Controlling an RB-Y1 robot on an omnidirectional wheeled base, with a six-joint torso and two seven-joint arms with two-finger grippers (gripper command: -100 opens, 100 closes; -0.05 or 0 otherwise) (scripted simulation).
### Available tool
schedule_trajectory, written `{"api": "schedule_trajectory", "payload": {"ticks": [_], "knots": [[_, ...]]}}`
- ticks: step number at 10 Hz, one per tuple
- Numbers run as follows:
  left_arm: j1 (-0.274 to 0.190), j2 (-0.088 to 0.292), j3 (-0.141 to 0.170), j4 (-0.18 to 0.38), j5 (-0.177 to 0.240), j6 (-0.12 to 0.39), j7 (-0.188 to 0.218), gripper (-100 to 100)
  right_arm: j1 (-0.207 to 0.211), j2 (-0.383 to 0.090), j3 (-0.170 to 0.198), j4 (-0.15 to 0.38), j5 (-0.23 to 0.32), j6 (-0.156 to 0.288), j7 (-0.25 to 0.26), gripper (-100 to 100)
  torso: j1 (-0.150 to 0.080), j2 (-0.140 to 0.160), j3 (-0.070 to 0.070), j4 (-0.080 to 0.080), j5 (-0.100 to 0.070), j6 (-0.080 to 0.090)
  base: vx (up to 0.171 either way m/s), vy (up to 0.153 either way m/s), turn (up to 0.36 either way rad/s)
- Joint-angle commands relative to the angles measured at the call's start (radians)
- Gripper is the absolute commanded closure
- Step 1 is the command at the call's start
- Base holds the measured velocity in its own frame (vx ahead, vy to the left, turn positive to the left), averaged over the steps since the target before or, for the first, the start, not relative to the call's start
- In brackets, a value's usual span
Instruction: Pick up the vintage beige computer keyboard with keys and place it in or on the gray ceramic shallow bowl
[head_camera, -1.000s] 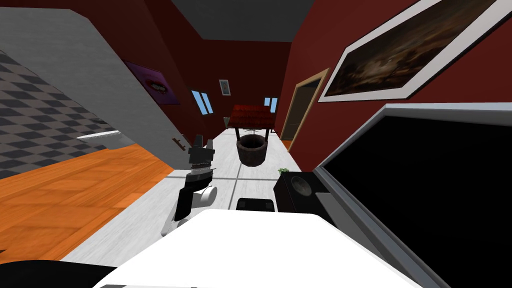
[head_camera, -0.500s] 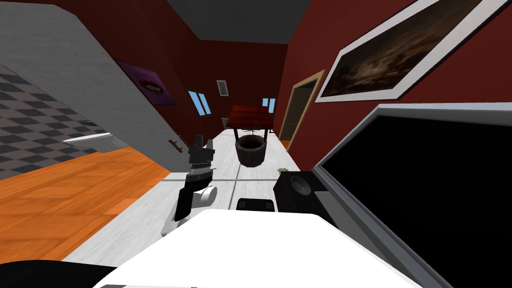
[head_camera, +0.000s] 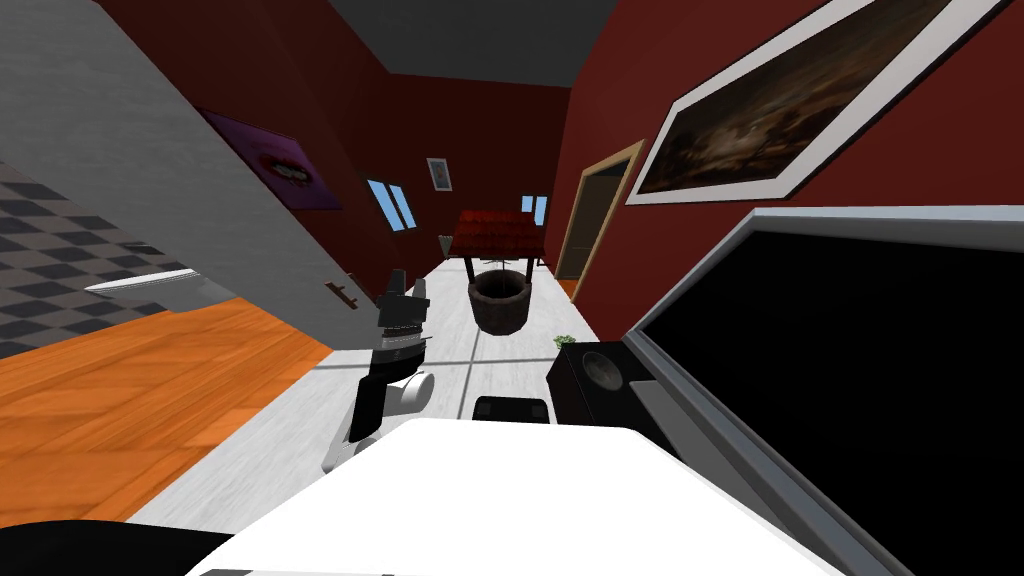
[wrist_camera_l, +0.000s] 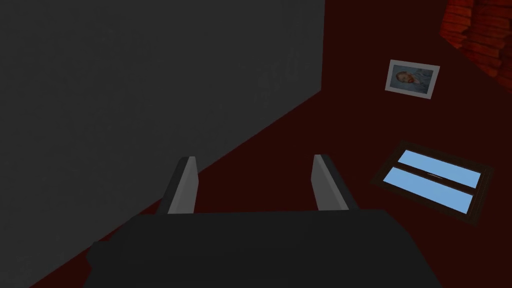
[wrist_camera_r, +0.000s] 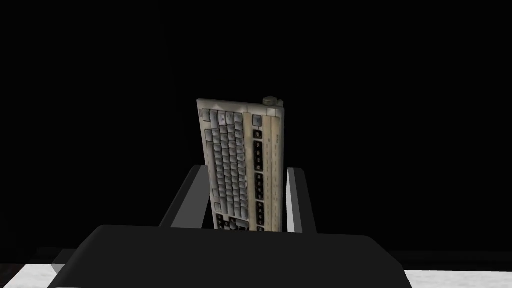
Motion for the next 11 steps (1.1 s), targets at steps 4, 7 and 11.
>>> {"api": "schedule_trajectory", "payload": {"ticks": [4, 7, 11], "knots": [[0.0, 0.0, 0.0, 0.0, 0.0, 0.0, 0.0, 0, -0.021, -0.109, -0.03, -0.018, 0.083, -0.04, -0.002, 100, 0.003, -0.002, -0.002, -0.001, 0.001, -0.001, 0.037, 0.059, -0.084], [0.0, 0.0, 0.0, 0.0, 0.0, 0.0, 0.0, 0, -0.027, -0.128, -0.042, -0.019, 0.096, -0.05, 0.004, 100, 0.004, -0.005, -0.004, -0.002, 0.0, -0.002, 0.05, 0.058, -0.025], [0.0, 0.0, 0.0, 0.0, 0.0, 0.0, 0.0, 0, -0.045, -0.185, -0.074, -0.025, 0.132, -0.082, 0.019, 100, 0.004, -0.007, -0.005, -0.003, 0.0, -0.003, 0.061, 0.052, -0.03]]}}
